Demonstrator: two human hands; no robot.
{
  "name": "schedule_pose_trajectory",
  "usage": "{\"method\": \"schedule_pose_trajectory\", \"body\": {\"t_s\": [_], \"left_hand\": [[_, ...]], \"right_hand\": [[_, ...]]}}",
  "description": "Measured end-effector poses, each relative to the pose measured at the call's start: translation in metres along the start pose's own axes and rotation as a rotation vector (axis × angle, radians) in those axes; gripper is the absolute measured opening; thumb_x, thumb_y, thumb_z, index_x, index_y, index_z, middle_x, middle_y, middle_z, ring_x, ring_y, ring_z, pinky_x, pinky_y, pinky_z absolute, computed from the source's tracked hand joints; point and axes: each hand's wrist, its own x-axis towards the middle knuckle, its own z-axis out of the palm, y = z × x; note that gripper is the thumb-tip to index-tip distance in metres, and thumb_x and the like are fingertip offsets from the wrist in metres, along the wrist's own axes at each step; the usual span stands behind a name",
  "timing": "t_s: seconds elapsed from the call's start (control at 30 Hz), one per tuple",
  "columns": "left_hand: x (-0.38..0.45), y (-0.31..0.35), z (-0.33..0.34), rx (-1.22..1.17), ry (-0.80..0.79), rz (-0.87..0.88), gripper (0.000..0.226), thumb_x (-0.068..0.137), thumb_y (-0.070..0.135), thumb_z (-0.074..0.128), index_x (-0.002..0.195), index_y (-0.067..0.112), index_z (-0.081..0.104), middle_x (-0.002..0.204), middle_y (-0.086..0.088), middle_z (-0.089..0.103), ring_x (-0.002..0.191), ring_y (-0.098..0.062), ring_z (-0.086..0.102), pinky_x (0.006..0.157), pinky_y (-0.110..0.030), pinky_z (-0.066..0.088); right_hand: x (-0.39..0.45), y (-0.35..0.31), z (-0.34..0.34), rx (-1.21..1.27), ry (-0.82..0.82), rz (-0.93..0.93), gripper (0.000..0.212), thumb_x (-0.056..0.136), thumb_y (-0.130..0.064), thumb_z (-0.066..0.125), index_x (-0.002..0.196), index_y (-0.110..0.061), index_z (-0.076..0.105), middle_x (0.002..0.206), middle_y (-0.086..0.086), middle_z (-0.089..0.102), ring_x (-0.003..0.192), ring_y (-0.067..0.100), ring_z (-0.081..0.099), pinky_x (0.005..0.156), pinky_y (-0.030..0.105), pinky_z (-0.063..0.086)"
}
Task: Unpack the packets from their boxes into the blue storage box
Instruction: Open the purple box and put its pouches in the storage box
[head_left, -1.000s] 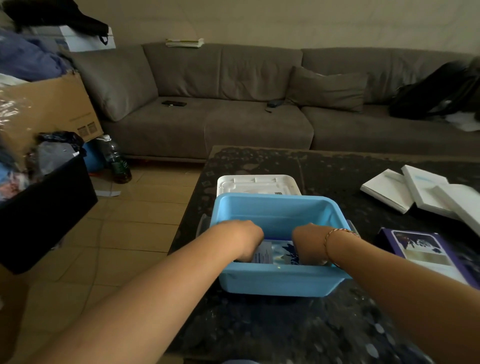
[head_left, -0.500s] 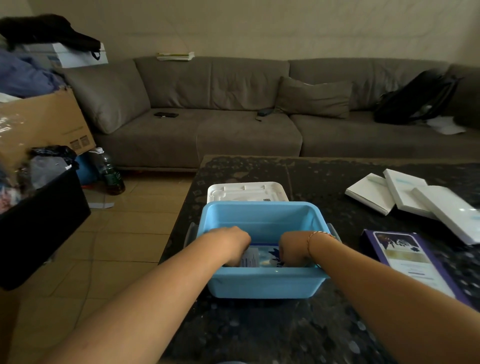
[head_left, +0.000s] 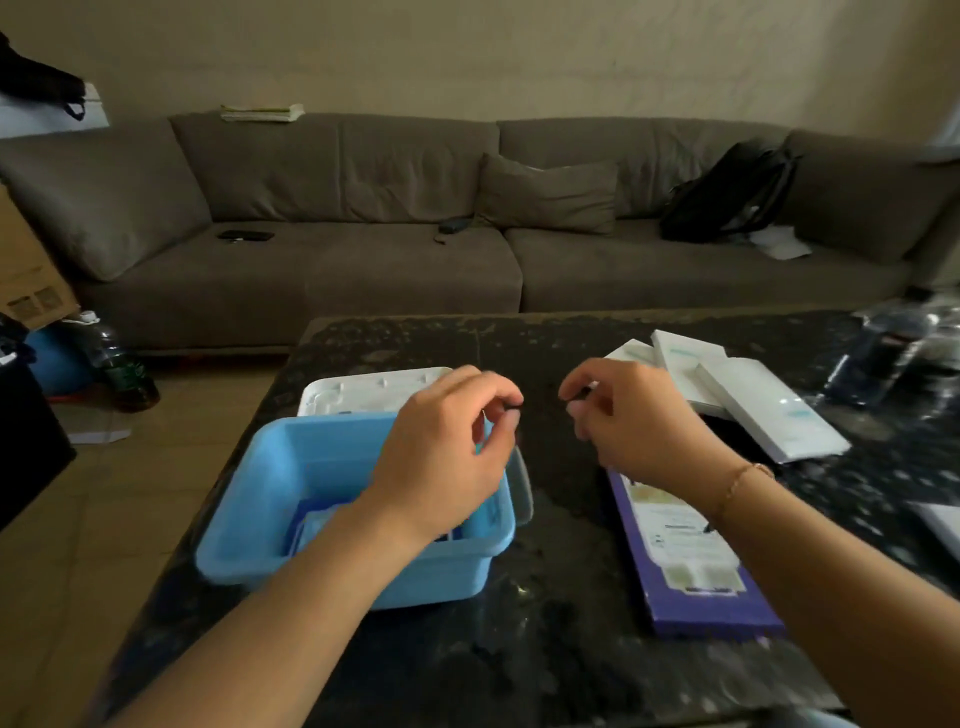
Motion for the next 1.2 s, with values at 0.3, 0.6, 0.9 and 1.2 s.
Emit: {"method": "schedule_pose_trajectory", "body": {"t_s": [0.3,0.6,0.9,1.2], "left_hand": [[-0.052,0.043,0.135,0.087,-0.752,0.23,0.046,0.093,0.042,0.059,0.134,0.022,0.055,0.144,0.003,0.047,0.133,-0.011,0.039,0.108,-0.036,0.043],[-0.076,0.027,0.175,0.106,-0.658,0.114,0.053,0.086,0.053,0.057,0.133,0.03,0.054,0.143,0.015,0.046,0.136,-0.002,0.033,0.114,-0.027,0.035],[-0.076,0.008,0.187,0.203,-0.454,-0.112,0.041,0.08,0.038,0.077,0.117,0.029,0.064,0.129,0.018,0.054,0.125,0.001,0.043,0.105,-0.017,0.031],[-0.071,0.003,0.189,0.21,-0.415,-0.199,0.058,0.078,0.062,0.059,0.128,0.033,0.056,0.145,0.018,0.04,0.137,-0.003,0.029,0.114,-0.03,0.031]], "right_hand": [[-0.084,0.173,-0.03,-0.053,0.043,0.401,0.009,0.09,-0.025,0.064,0.096,-0.03,0.066,0.087,-0.008,0.071,0.076,0.008,0.064,0.075,0.029,0.053],[-0.132,0.221,0.009,-0.034,-0.109,0.233,0.051,0.083,-0.062,0.06,0.129,-0.043,0.053,0.131,-0.025,0.053,0.135,0.001,0.037,0.115,0.033,0.032],[-0.088,0.225,0.032,-0.08,-0.143,0.067,0.051,0.095,-0.043,0.053,0.143,-0.045,0.035,0.15,-0.031,0.032,0.149,0.003,0.005,0.124,0.04,0.004],[-0.063,0.234,0.031,-0.128,-0.152,-0.02,0.065,0.086,-0.059,0.057,0.144,-0.046,0.032,0.152,-0.027,0.03,0.148,0.004,0.011,0.123,0.037,0.015]]}}
